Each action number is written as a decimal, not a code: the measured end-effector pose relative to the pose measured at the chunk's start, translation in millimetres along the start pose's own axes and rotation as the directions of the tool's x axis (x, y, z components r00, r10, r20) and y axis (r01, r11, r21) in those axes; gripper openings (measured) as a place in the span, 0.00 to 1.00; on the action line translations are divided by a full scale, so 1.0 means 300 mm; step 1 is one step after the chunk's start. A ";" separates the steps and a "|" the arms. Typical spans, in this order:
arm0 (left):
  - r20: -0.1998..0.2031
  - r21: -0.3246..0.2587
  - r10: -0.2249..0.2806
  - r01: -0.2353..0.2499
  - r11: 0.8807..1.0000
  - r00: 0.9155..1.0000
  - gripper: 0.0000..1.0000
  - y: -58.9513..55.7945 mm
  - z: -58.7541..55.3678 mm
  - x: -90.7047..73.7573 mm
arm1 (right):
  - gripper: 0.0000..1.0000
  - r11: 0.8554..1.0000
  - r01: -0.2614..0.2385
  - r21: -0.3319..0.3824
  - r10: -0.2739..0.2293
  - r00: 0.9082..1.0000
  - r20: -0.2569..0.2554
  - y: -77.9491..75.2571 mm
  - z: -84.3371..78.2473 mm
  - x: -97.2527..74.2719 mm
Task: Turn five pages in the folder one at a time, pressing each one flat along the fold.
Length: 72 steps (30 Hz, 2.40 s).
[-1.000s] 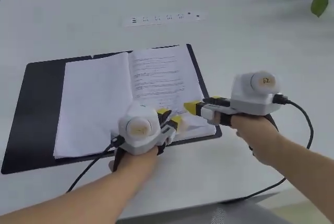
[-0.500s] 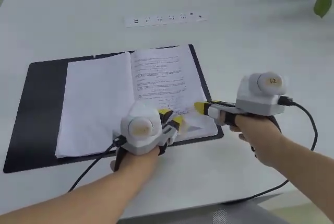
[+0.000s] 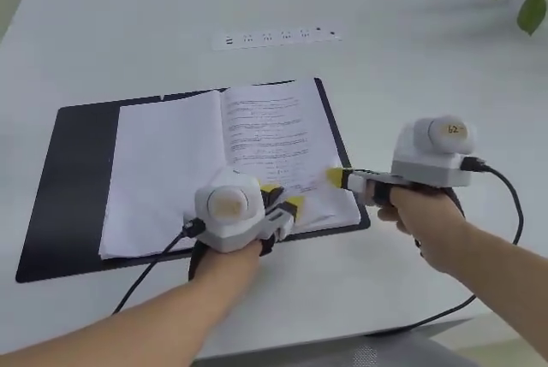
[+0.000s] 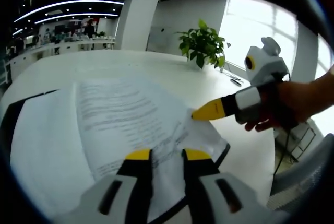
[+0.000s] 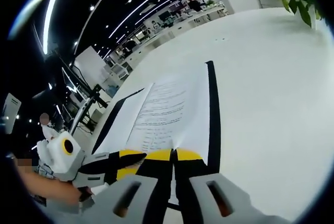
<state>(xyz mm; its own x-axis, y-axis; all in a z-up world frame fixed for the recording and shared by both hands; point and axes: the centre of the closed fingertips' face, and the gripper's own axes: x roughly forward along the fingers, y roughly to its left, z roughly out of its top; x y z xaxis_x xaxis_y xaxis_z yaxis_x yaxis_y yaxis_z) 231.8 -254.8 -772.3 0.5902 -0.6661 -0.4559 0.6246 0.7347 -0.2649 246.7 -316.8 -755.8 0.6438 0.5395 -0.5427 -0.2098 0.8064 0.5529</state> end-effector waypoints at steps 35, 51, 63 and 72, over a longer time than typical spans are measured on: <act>0.208 -0.074 0.151 -0.139 0.988 0.966 0.33 0.292 0.130 -0.683 | 0.00 0.954 -0.214 0.211 0.202 0.977 0.075 0.493 0.140 -0.047; 0.224 -0.132 0.239 -0.214 0.968 0.945 0.32 0.398 0.075 -0.857 | 0.00 0.972 -0.221 0.084 0.231 0.961 -0.152 0.751 -0.049 0.218; 0.221 -0.170 0.284 -0.250 0.953 0.933 0.32 0.453 0.029 -0.937 | 0.00 0.976 -0.195 0.099 0.215 0.943 -0.253 0.818 -0.179 0.374; 0.204 -0.197 0.307 -0.268 0.943 0.930 0.31 0.465 -0.011 -0.966 | 0.00 0.980 -0.163 0.110 0.189 0.933 -0.305 0.860 -0.249 0.488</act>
<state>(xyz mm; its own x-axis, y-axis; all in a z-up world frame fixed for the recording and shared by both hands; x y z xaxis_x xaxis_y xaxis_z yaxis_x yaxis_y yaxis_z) 146.3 41.3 -679.9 0.8446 -0.4201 -0.3320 0.3302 0.8968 -0.2946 231.9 -11.7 -739.7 0.3371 0.7300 -0.5945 -0.2294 0.6761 0.7002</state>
